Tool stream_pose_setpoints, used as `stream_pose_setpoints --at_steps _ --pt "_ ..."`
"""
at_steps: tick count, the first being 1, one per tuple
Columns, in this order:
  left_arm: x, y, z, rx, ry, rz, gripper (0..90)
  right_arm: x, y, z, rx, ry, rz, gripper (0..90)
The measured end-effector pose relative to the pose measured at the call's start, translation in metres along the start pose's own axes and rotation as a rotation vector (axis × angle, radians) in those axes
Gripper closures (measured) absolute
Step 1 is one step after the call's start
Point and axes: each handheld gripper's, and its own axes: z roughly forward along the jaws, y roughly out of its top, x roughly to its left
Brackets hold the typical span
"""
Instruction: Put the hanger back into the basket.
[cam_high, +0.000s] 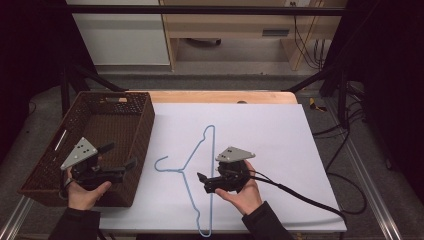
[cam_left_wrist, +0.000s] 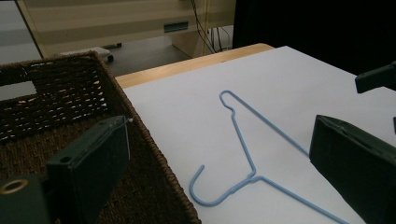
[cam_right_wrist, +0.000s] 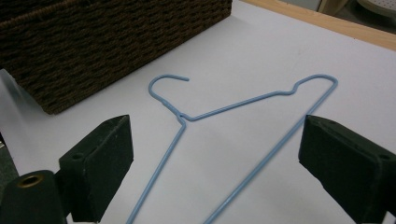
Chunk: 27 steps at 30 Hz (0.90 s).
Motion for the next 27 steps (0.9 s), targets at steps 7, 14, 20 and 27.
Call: stream_pose_setpoints --at_steps 7,14,20,27 --pt "0.003 -0.001 -0.001 -0.001 0.005 -0.008 5.0 0.017 0.001 0.026 0.062 -0.004 -0.013 14.7" --pt "0.003 -0.001 -0.001 0.0 0.006 -0.008 5.0 0.026 -0.006 0.046 0.113 0.012 -0.019 21.3" --pt "0.004 -0.001 -0.002 0.001 0.008 -0.004 5.1 0.033 -0.009 0.057 0.139 0.008 -0.025 24.9" --pt "0.003 0.0 -0.002 0.0 0.008 -0.004 5.2 0.038 -0.019 0.072 0.182 -0.001 -0.008 34.0"
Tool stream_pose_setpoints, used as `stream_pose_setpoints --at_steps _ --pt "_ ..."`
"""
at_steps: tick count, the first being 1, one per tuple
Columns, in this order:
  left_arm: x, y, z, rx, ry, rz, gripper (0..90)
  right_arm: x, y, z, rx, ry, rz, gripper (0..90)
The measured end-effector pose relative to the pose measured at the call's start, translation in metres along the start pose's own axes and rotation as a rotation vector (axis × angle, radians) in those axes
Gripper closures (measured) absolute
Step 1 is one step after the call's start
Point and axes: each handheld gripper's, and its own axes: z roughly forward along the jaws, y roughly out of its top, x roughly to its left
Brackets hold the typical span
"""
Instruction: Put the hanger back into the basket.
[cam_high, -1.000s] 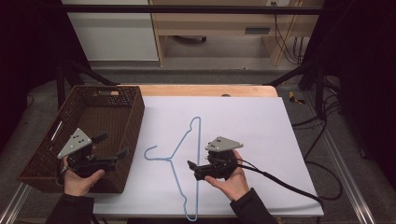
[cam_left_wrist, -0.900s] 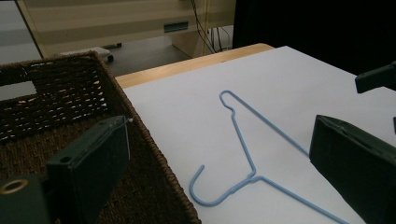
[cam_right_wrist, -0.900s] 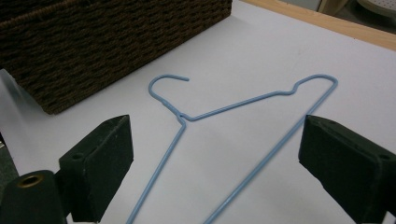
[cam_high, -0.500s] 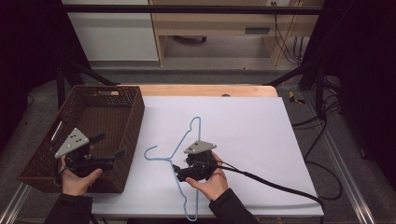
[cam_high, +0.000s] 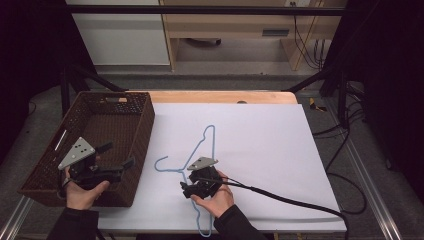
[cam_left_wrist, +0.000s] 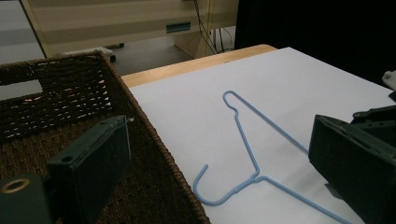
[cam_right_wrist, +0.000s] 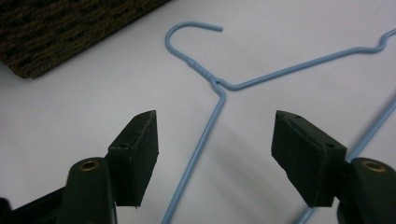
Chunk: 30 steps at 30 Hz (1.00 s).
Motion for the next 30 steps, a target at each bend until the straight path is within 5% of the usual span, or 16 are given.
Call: stream_pose_setpoints --at_steps 13,30 --pt "-0.001 0.0 0.0 -0.001 0.001 0.002 5.4 0.012 -0.01 0.026 0.082 -0.036 -0.018 51.5" --pt "-0.002 0.0 0.002 0.004 0.0 0.0 5.5 0.019 -0.016 0.028 0.118 -0.079 0.027 74.0"
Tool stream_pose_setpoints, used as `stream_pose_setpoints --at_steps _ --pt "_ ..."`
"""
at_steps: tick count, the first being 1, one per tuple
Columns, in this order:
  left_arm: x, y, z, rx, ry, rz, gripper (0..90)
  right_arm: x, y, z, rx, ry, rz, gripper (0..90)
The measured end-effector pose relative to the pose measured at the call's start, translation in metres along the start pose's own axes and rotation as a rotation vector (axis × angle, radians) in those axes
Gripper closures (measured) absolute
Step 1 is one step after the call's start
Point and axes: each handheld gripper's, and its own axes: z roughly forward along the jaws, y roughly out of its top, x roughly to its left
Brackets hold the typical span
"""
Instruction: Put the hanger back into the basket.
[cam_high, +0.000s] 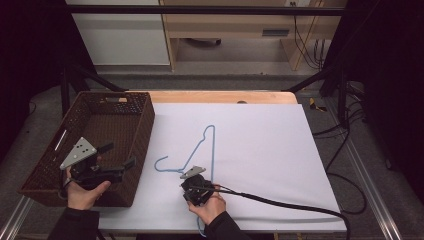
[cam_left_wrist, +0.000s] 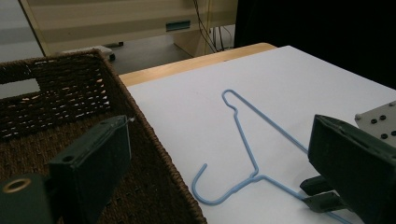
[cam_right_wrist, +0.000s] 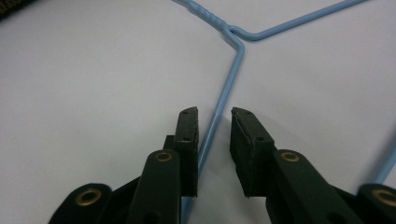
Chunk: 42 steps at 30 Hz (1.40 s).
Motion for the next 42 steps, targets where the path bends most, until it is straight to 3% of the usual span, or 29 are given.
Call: stream_pose_setpoints --at_steps 8,16,21,34,42 --pt "-0.0011 -0.0004 0.0017 0.004 -0.002 -0.002 5.6 0.0012 0.0029 -0.0003 0.029 -0.007 0.033 84.3" --pt "-0.0009 -0.0004 0.0014 0.003 -0.002 -0.002 5.6 0.0008 0.0062 -0.0008 0.051 0.005 0.104 85.8" --pt "-0.0015 -0.0004 0.0016 0.004 -0.004 -0.002 5.6 -0.0008 0.0068 -0.0011 0.051 0.016 0.12 86.5" --pt "-0.0018 0.0002 0.0007 0.003 -0.006 0.003 5.7 -0.0039 0.0079 -0.0039 0.072 0.009 0.1 87.6" --pt "-0.003 0.0007 0.0007 0.003 -0.009 0.006 5.7 -0.0018 0.0036 -0.0013 0.043 -0.009 0.04 83.7"
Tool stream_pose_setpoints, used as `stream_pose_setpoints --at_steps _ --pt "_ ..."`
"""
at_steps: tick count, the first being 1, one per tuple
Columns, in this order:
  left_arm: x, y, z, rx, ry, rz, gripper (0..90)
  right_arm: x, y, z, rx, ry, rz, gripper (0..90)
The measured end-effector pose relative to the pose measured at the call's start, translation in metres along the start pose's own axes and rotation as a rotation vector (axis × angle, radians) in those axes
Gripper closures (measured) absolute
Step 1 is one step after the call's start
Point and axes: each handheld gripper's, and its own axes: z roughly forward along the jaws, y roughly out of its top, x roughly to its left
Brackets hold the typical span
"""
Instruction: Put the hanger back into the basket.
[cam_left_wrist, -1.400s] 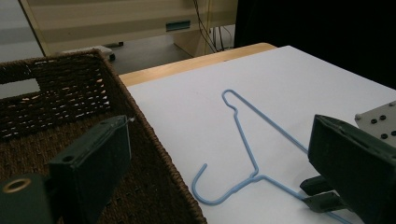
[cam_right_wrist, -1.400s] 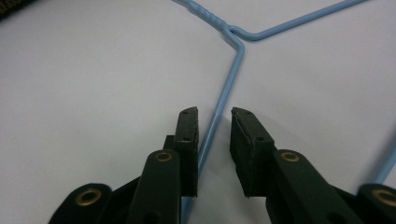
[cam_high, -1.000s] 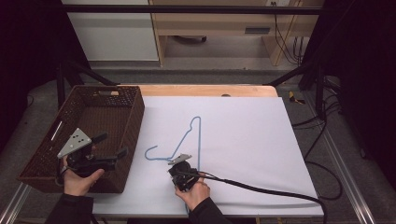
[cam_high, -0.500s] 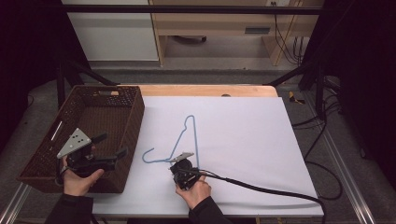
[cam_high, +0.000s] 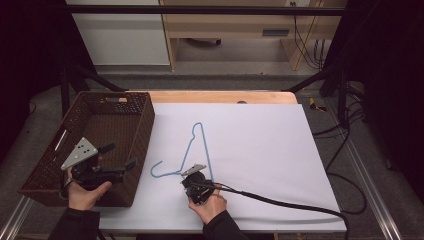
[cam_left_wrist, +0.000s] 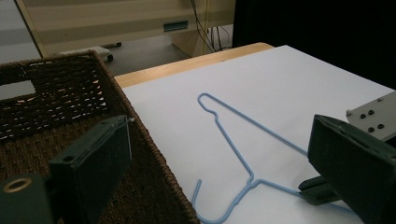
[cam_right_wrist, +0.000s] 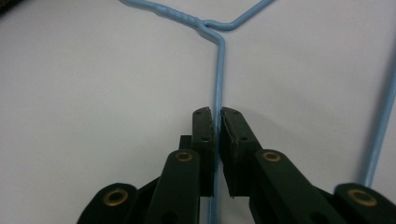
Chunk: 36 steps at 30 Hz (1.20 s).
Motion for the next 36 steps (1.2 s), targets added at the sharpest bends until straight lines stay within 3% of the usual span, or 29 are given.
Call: stream_pose_setpoints --at_steps 3,10,13,15,30,36 --pt "0.0 0.0 0.001 -0.001 0.0 -0.004 5.7 0.001 -0.001 0.0 -0.008 -0.014 -0.015 86.2" --pt "-0.001 0.0 0.0 0.001 -0.003 0.001 5.7 0.001 0.0 0.0 0.004 -0.009 0.027 87.5" --pt "-0.001 0.0 0.0 -0.001 -0.005 0.004 5.7 -0.002 0.001 -0.001 -0.002 0.002 0.024 87.6" --pt "-0.002 0.001 0.0 -0.005 -0.006 0.005 5.7 -0.003 0.003 -0.006 -0.004 0.008 0.051 87.6" --pt "-0.011 0.004 -0.001 -0.018 -0.033 0.019 5.3 -0.029 0.012 -0.045 -0.119 0.091 0.075 87.6" --pt "-0.019 0.005 0.003 -0.015 -0.065 0.017 5.2 -0.041 0.013 -0.059 -0.163 0.121 0.091 87.6"
